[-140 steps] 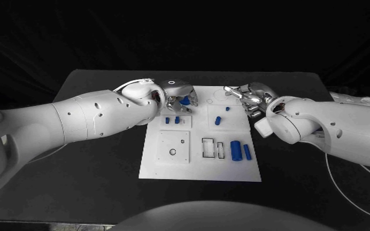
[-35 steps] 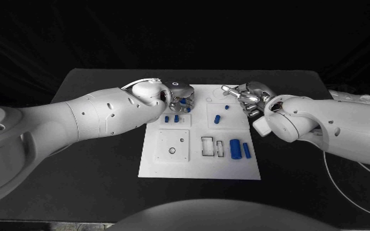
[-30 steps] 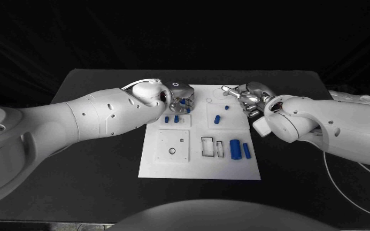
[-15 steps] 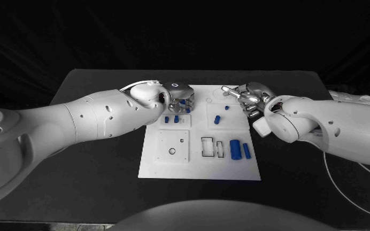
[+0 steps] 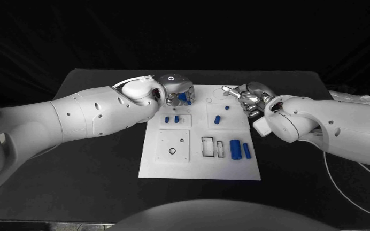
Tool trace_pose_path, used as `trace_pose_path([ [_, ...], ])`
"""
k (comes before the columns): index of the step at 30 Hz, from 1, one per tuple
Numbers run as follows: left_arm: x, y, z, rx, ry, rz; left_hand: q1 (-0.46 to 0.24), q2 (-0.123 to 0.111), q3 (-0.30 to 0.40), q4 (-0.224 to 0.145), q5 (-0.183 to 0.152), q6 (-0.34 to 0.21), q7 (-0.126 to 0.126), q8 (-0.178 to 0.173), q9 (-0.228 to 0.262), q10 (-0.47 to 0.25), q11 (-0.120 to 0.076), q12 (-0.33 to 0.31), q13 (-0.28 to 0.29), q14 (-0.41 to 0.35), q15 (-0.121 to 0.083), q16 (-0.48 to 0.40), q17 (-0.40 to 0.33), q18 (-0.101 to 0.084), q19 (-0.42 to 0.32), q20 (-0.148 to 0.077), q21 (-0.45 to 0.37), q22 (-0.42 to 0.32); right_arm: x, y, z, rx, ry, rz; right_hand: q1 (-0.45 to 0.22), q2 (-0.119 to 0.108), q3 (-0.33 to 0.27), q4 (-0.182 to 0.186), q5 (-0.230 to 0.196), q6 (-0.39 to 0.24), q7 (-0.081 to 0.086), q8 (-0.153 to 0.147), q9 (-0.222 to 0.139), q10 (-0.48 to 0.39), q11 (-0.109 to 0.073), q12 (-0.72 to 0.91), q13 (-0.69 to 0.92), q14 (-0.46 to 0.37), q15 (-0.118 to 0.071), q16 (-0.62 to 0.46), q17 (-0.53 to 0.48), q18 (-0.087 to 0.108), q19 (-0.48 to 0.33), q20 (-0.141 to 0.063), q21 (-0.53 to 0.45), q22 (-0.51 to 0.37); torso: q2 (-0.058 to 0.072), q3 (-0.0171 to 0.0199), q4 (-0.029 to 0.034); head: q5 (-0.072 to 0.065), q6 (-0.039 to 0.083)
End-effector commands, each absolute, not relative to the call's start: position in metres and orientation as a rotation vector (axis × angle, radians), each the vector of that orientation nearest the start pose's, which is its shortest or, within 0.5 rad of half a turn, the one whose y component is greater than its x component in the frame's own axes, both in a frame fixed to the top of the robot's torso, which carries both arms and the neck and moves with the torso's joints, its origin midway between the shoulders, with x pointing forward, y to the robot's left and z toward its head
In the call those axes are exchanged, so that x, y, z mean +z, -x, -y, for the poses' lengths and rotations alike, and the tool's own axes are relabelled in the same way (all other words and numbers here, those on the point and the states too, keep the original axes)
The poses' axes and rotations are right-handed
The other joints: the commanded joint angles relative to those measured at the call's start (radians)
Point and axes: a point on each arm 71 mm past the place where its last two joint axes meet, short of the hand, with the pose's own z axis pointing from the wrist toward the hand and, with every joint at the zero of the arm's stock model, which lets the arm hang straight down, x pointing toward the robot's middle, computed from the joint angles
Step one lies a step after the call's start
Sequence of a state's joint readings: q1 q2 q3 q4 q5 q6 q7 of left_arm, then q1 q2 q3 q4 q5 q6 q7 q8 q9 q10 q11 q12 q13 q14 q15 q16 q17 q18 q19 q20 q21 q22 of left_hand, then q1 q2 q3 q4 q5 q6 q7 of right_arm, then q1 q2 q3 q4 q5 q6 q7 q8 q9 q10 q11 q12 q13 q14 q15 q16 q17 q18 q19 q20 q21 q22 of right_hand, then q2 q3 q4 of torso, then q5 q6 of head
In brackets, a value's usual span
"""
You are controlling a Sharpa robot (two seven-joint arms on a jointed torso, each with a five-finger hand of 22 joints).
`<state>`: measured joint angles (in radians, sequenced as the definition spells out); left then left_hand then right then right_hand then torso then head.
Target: Assemble the parts on the task board
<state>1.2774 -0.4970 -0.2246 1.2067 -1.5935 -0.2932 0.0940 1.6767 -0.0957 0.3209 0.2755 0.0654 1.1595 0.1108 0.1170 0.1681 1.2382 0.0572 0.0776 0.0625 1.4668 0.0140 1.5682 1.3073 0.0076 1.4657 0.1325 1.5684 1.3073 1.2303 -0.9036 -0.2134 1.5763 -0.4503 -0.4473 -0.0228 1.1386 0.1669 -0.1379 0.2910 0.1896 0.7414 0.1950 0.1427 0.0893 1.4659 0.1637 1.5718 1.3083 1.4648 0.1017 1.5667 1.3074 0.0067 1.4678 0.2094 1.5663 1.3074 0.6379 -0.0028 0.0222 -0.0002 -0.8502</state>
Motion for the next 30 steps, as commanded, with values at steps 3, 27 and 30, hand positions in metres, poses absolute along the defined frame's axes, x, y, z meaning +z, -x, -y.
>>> trace_pose_path([
  [3,-0.209,-0.512,-0.105,-0.717,-0.628,-1.614,-0.007,0.002,0.005,0.005,0.002,0.003,0.003,-0.002,-0.001,0.003,0.005,-0.007,-0.002,0.104,-0.004,0.003,0.263,-0.008,0.105,-0.006,0.002,0.263,-0.24,-0.457,0.233,0.952,-0.874,-1.865,0.003,0.008,-0.004,-0.001,0.002,0.009,0.04,0.005,0.002,0.105,0.002,-0.001,0.262,0.106,0.006,0.004,0.263,-0.007,0.103,0.008,0.004,0.263,0.0,0.0006,0.0003,0.001,0.0],
  [27,-0.21,-0.512,-0.147,-0.641,-0.608,-1.746,-0.008,0.003,0.013,0.01,0.002,-0.008,0.006,-0.012,-0.005,-0.008,0.009,-0.017,-0.003,0.104,0.0,0.003,0.263,-0.008,0.105,-0.006,0.002,0.263,-0.24,-0.458,0.232,0.954,-0.873,-1.865,0.003,0.008,-0.004,-0.001,0.002,0.009,0.04,0.005,0.002,0.105,0.002,-0.001,0.262,0.106,0.006,0.004,0.263,-0.007,0.103,0.008,0.004,0.263,0.001,-0.0011,-0.0009,0.009,-0.003],
  [30,-0.212,-0.513,-0.148,-0.629,-0.607,-1.761,-0.008,0.004,0.015,0.01,0.002,-0.01,0.006,-0.014,-0.005,-0.011,0.009,-0.017,-0.003,0.104,0.0,0.003,0.263,-0.008,0.105,-0.006,0.002,0.263,-0.24,-0.458,0.232,0.955,-0.873,-1.865,0.003,0.008,-0.004,-0.001,0.002,0.009,0.04,0.005,0.002,0.105,0.002,-0.001,0.262,0.106,0.006,0.004,0.263,-0.007,0.103,0.008,0.004,0.263,0.001,-0.0007,-0.0008,0.009,-0.003],
])
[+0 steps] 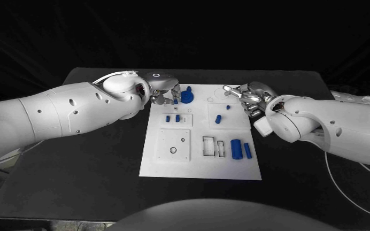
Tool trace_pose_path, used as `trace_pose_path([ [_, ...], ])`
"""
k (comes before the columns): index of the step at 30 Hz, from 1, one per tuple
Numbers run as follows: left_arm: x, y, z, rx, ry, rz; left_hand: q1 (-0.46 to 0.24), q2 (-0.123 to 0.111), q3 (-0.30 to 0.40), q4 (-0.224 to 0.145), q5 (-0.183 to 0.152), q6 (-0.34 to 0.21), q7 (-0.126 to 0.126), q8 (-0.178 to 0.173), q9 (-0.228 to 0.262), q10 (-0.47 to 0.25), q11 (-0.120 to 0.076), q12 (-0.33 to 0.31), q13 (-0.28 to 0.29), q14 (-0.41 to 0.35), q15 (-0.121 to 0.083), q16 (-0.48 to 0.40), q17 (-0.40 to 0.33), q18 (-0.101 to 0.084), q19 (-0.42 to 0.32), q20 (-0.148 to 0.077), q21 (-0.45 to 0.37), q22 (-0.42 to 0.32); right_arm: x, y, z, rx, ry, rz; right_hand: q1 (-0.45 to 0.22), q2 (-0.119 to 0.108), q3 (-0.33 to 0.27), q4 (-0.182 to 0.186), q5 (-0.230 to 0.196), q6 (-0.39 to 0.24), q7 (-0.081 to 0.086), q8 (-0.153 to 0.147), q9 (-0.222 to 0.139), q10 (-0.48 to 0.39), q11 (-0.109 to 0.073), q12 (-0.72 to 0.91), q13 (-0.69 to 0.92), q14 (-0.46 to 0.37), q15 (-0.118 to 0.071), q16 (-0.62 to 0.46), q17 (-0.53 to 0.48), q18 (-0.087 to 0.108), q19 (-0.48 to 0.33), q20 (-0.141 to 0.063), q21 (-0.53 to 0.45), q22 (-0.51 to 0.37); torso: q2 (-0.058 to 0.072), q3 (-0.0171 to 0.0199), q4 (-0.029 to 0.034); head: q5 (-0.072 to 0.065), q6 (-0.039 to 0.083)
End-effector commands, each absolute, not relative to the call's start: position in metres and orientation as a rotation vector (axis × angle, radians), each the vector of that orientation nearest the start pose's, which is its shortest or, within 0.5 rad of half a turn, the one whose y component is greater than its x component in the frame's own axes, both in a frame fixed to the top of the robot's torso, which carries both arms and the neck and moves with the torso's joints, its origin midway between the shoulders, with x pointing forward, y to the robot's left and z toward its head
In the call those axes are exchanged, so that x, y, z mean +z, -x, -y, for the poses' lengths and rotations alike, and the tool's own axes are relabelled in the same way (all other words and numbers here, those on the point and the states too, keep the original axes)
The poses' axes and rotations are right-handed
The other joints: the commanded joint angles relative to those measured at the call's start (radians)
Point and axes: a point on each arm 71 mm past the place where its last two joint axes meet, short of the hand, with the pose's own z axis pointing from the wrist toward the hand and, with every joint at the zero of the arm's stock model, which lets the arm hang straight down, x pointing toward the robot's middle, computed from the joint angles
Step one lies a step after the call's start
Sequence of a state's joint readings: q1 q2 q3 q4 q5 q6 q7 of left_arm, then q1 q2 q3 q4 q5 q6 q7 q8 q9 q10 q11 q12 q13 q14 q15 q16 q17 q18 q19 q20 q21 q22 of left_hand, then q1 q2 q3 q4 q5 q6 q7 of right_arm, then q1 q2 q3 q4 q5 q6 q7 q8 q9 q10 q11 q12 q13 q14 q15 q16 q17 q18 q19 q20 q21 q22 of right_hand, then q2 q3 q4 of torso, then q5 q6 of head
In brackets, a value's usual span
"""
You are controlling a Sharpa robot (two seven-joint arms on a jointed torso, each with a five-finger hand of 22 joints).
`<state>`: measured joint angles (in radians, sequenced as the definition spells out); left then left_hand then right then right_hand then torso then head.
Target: Assemble the parts on the task board
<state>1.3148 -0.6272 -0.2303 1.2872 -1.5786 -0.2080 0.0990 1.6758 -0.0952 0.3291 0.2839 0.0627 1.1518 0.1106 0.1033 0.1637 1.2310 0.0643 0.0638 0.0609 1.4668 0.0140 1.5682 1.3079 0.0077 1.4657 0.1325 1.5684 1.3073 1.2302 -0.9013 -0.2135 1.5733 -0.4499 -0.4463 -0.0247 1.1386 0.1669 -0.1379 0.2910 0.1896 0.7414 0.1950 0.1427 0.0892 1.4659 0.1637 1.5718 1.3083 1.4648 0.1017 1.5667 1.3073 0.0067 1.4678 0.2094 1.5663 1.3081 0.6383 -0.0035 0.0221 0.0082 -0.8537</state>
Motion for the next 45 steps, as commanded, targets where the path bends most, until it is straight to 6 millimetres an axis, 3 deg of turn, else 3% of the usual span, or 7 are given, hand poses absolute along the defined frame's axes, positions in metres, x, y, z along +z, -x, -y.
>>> trace_pose_path([
  [1,-0.212,-0.514,-0.149,-0.625,-0.607,-1.767,-0.007,0.003,0.007,0.001,0.005,-0.003,0.007,0.0,-0.001,-0.004,0.002,-0.004,-0.001,0.104,0.0,0.003,0.263,-0.008,0.105,-0.006,0.002,0.263,-0.24,-0.458,0.232,0.955,-0.873,-1.865,0.003,0.008,-0.004,-0.001,0.002,0.009,0.04,0.005,0.002,0.105,0.002,-0.001,0.262,0.106,0.006,0.004,0.263,-0.007,0.103,0.008,0.004,0.263,0.0,-0.0001,-0.0009,0.0,0.0],
  [30,-0.227,-0.519,-0.147,-0.601,-0.614,-1.819,-0.004,0.002,0.016,0.001,0.005,-0.013,0.008,-0.008,-0.005,-0.017,0.004,-0.004,-0.001,0.104,0.002,0.003,0.263,-0.008,0.105,-0.006,0.002,0.263,-0.239,-0.457,0.232,0.956,-0.873,-1.866,0.003,0.008,-0.006,-0.001,0.002,0.009,0.04,0.005,0.002,0.105,0.002,-0.001,0.262,0.106,0.006,0.004,0.263,-0.007,0.103,0.007,0.004,0.263,0.001,0.0004,-0.0026,-0.002,-0.001],
  [45,-0.228,-0.518,-0.145,-0.605,-0.62,-1.825,-0.005,0.002,0.016,0.002,0.005,-0.014,0.009,-0.009,-0.005,-0.018,0.004,-0.004,-0.001,0.104,0.003,0.003,0.263,-0.008,0.105,-0.006,0.002,0.263,-0.239,-0.456,0.232,0.956,-0.874,-1.867,0.003,0.008,-0.006,-0.001,0.002,0.009,0.04,0.005,0.002,0.105,0.002,-0.001,0.262,0.106,0.006,0.004,0.263,-0.007,0.103,0.007,0.004,0.263,0.0,0.0009,-0.0004,-0.005,-0.004],
])
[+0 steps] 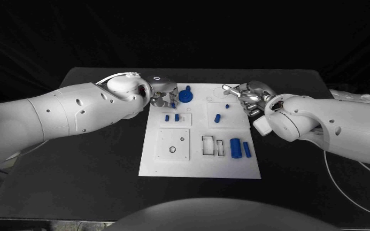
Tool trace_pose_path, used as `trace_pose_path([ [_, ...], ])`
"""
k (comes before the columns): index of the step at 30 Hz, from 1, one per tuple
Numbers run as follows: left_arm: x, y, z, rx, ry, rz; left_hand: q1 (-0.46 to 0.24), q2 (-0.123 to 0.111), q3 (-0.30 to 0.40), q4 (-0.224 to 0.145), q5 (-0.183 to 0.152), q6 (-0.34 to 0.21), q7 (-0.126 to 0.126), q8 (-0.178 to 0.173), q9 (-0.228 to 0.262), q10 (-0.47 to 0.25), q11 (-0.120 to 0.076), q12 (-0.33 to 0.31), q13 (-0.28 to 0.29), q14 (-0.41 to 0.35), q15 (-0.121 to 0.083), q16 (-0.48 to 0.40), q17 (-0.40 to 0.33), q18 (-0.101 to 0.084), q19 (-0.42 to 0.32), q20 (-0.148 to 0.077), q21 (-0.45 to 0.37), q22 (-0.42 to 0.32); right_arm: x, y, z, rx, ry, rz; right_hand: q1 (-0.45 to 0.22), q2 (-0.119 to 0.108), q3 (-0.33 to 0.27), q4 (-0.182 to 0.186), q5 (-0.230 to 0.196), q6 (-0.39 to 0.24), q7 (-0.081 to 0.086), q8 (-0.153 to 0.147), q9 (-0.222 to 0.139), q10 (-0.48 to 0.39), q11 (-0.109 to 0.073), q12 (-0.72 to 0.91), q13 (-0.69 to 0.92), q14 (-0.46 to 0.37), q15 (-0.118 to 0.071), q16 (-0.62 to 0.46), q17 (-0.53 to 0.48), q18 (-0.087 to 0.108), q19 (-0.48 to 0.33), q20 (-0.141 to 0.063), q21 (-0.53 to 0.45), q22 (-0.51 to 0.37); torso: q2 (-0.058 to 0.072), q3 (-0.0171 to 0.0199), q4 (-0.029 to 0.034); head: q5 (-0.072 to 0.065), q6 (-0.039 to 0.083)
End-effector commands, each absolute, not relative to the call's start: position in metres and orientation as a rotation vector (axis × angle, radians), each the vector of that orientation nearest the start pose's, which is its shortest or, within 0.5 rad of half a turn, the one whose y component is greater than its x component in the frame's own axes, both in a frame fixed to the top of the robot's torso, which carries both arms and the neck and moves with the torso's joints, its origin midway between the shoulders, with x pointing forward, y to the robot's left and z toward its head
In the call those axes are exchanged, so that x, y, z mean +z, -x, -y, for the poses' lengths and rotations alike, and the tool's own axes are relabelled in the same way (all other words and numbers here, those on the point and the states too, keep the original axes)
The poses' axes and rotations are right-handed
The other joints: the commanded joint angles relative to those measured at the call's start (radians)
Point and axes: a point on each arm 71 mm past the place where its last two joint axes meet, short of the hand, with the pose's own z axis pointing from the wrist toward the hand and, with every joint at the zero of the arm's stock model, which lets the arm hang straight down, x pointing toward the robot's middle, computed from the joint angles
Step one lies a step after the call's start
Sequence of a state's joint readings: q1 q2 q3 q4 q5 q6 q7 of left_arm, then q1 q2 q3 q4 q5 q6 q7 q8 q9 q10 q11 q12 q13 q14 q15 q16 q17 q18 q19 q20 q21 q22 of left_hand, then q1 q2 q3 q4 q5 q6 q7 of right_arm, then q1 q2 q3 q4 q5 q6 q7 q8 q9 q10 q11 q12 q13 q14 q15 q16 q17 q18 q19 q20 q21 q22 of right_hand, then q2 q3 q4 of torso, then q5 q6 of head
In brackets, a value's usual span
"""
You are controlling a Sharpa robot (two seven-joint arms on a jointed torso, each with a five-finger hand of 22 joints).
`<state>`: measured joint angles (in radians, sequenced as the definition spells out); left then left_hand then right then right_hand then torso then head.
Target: Assemble the parts on the task board
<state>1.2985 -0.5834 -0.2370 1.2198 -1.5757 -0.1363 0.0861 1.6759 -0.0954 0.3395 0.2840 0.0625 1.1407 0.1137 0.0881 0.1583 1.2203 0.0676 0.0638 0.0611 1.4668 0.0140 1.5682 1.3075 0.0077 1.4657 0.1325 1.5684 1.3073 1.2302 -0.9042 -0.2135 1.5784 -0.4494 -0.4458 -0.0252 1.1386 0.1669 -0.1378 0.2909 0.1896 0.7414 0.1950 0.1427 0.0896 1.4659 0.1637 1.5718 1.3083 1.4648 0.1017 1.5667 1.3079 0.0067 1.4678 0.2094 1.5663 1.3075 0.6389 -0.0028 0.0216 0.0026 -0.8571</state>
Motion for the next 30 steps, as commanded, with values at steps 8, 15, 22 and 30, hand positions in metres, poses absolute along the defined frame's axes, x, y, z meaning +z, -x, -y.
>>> trace_pose_path([
  [8,-0.2285,-0.5175,-0.1435,-0.608,-0.628,-1.837,-0.005,0.003,0.006,0.002,0.005,-0.003,0.006,0.006,0.0,-0.008,0.001,-0.004,-0.001,0.104,0.003,0.003,0.263,-0.008,0.105,-0.006,0.002,0.263,-0.2393,-0.4565,0.2318,0.956,-0.873,-1.867,0.003,0.008,-0.006,-0.001,0.002,0.009,0.04,0.005,0.001,0.105,0.002,-0.001,0.262,0.106,0.006,0.004,0.263,-0.007,0.103,0.007,0.004,0.263,-0.001,-0.0004,-0.0008,0.001,-0.001],
  [15,-0.2288,-0.5186,-0.1419,-0.594,-0.614,-1.831,-0.007,0.002,0.006,0.002,0.005,-0.004,0.006,0.006,0.0,-0.009,0.002,-0.003,-0.001,0.104,0.003,0.003,0.263,-0.008,0.105,-0.006,0.002,0.263,-0.2393,-0.4566,0.2317,0.957,-0.873,-1.867,0.003,0.008,-0.006,-0.001,0.002,0.009,0.04,0.005,0.001,0.105,0.002,-0.001,0.262,0.106,0.006,0.004,0.263,-0.007,0.103,0.007,0.004,0.263,-0.001,0.0004,0.0,0.0,0.0],
  [22,-0.2317,-0.5191,-0.1406,-0.594,-0.621,-1.849,-0.007,0.002,0.007,0.002,0.005,-0.003,0.006,0.006,0.0,-0.009,0.002,-0.003,-0.001,0.104,0.004,0.003,0.263,-0.008,0.105,-0.006,0.002,0.263,-0.2393,-0.4566,0.2314,0.958,-0.872,-1.867,0.004,0.009,-0.008,-0.001,0.002,0.01,0.04,0.007,0.002,0.105,0.002,-0.001,0.262,0.106,0.006,0.004,0.263,-0.007,0.103,0.007,0.004,0.263,-0.001,0.0007,-0.0002,0.0,0.0],
  [30,-0.2353,-0.5182,-0.1391,-0.594,-0.627,-1.868,-0.006,0.001,0.008,0.002,0.005,-0.004,0.006,0.005,0.0,-0.01,0.001,-0.003,-0.001,0.104,0.004,0.003,0.263,-0.008,0.105,-0.006,0.002,0.263,-0.2393,-0.4565,0.2317,0.957,-0.873,-1.867,0.004,0.009,-0.008,-0.001,0.002,0.01,0.04,0.007,0.002,0.105,0.002,-0.001,0.262,0.106,0.006,0.004,0.263,-0.007,0.103,0.007,0.004,0.263,0.0,0.0003,-0.0001,0.001,0.0],
])
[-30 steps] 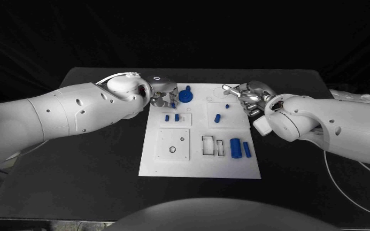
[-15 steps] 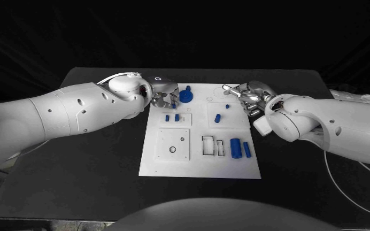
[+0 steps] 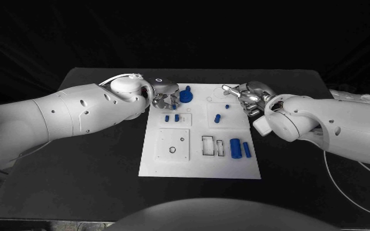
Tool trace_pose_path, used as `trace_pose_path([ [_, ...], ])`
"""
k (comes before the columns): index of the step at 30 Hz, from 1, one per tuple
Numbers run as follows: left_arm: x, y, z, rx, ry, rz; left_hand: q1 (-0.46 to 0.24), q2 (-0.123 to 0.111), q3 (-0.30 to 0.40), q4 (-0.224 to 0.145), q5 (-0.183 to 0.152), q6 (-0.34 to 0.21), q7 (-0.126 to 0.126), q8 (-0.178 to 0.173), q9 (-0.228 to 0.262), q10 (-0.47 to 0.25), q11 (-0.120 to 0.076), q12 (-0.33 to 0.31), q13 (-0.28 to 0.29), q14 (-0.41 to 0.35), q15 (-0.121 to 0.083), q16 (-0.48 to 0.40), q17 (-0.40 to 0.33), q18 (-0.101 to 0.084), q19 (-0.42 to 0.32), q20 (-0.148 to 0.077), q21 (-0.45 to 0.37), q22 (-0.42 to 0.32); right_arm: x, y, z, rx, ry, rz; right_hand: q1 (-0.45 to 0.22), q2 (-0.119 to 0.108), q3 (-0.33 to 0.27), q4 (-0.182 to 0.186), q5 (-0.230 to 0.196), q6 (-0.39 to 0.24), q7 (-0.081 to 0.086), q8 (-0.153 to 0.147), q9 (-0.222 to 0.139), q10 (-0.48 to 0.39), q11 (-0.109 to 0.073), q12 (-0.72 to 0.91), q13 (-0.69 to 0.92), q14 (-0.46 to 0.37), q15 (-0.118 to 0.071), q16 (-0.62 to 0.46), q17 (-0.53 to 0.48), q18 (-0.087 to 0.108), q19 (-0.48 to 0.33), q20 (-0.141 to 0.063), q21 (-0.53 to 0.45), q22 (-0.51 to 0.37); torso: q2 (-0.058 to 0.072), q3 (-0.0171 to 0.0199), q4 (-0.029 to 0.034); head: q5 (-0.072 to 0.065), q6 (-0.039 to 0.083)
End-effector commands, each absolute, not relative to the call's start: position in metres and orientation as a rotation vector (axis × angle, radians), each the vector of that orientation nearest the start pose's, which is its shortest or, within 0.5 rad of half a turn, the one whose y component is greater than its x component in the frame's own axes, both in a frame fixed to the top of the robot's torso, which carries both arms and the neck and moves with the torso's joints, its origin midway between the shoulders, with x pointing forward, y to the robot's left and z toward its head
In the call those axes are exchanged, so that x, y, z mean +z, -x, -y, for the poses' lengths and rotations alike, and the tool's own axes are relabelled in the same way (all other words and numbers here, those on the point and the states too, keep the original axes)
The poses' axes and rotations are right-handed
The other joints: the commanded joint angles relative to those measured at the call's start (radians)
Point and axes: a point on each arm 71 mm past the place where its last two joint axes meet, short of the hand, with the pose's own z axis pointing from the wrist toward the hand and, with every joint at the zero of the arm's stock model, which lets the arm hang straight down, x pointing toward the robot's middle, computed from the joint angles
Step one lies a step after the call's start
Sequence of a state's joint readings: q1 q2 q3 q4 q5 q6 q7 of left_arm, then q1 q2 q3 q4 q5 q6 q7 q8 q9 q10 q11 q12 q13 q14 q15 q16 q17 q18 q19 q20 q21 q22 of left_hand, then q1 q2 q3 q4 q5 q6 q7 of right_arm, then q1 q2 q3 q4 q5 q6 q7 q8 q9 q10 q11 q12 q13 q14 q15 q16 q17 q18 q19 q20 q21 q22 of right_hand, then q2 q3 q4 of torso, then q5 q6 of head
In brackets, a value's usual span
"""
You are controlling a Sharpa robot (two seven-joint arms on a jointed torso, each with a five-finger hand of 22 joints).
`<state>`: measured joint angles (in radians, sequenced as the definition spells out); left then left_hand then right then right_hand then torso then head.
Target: Assemble the parts on the task board
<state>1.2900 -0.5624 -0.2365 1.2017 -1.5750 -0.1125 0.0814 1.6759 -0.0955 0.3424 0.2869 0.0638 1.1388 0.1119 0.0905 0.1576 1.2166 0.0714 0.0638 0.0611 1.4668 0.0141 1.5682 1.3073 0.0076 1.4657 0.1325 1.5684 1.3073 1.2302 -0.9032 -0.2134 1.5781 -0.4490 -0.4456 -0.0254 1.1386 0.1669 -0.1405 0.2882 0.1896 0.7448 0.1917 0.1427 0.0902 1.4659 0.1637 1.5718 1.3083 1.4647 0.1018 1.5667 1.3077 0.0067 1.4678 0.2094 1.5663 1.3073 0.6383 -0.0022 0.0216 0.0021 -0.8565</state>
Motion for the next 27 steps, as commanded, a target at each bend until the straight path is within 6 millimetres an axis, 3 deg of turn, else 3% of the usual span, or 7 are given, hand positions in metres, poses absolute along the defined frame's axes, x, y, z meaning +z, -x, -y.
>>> trace_pose_path([
  [1,-0.2358,-0.5183,-0.1392,-0.592,-0.628,-1.872,-0.006,0.001,0.005,-0.002,0.004,-0.002,0.008,0.003,0.001,-0.007,-0.002,-0.003,-0.001,0.104,0.004,0.003,0.263,-0.008,0.105,-0.006,0.002,0.263,-0.2393,-0.4565,0.2317,0.958,-0.873,-1.867,0.004,0.009,-0.006,0.002,0.002,0.007,0.043,0.007,0.001,0.105,0.002,-0.001,0.262,0.106,0.006,0.004,0.263,-0.007,0.103,0.007,0.004,0.263,0.0,-0.0002,-0.0002,0.001,-0.001],
  [10,-0.2376,-0.5184,-0.1405,-0.581,-0.628,-1.892,-0.004,-0.001,0.007,-0.004,0.004,-0.004,0.007,0.001,0.0,-0.01,-0.002,-0.003,-0.001,0.104,0.003,0.003,0.263,-0.008,0.105,-0.005,0.002,0.263,-0.2393,-0.4564,0.2318,0.958,-0.873,-1.868,0.004,0.009,-0.006,0.002,0.002,0.007,0.043,0.007,0.001,0.105,0.002,-0.001,0.262,0.106,0.006,0.004,0.263,-0.007,0.103,0.007,0.004,0.263,0.0,-0.0005,0.001,0.001,-0.001],
  [14,-0.2386,-0.5187,-0.141,-0.566,-0.625,-1.909,-0.016,-0.027,0.003,0.001,0.003,-0.037,0.009,-0.018,-0.01,-0.056,0.009,-0.005,-0.002,0.104,0.011,0.003,0.263,-0.008,0.105,-0.004,0.002,0.263,-0.2392,-0.4562,0.2312,0.96,-0.872,-1.869,0.004,0.009,-0.006,0.002,0.002,0.007,0.043,0.007,0.001,0.105,0.002,-0.001,0.262,0.106,0.006,0.004,0.263,-0.007,0.103,0.007,0.004,0.263,0.0,-0.0005,0.0007,0.001,0.001],
  [20,-0.2386,-0.519,-0.1412,-0.559,-0.619,-1.908,-0.047,-0.071,-0.004,0.002,0.003,-0.146,0.003,-0.029,-0.04,-0.121,0.02,-0.004,-0.001,0.104,0.02,0.003,0.263,-0.008,0.105,0.004,0.002,0.263,-0.2389,-0.4556,0.2302,0.965,-0.869,-1.868,0.005,0.01,-0.007,0.002,0.002,0.007,0.043,0.007,0.001,0.105,0.002,-0.001,0.262,0.106,0.006,0.004,0.263,-0.007,0.103,0.007,0.004,0.263,0.0,-0.0008,0.0003,0.001,0.0],
  [27,-0.2379,-0.5192,-0.1414,-0.558,-0.617,-1.896,-0.069,-0.089,-0.016,0.001,0.003,-0.164,0.017,-0.023,-0.048,-0.148,0.022,-0.002,0.0,0.104,0.019,0.003,0.263,-0.008,0.105,0.005,0.002,0.263,-0.2388,-0.4556,0.23,0.966,-0.869,-1.869,0.005,0.01,-0.007,0.002,0.002,0.007,0.043,0.007,0.001,0.105,0.002,-0.001,0.262,0.106,0.006,0.004,0.263,-0.007,0.103,0.007,0.004,0.263,0.0,-0.0005,0.0,0.002,0.001],
])
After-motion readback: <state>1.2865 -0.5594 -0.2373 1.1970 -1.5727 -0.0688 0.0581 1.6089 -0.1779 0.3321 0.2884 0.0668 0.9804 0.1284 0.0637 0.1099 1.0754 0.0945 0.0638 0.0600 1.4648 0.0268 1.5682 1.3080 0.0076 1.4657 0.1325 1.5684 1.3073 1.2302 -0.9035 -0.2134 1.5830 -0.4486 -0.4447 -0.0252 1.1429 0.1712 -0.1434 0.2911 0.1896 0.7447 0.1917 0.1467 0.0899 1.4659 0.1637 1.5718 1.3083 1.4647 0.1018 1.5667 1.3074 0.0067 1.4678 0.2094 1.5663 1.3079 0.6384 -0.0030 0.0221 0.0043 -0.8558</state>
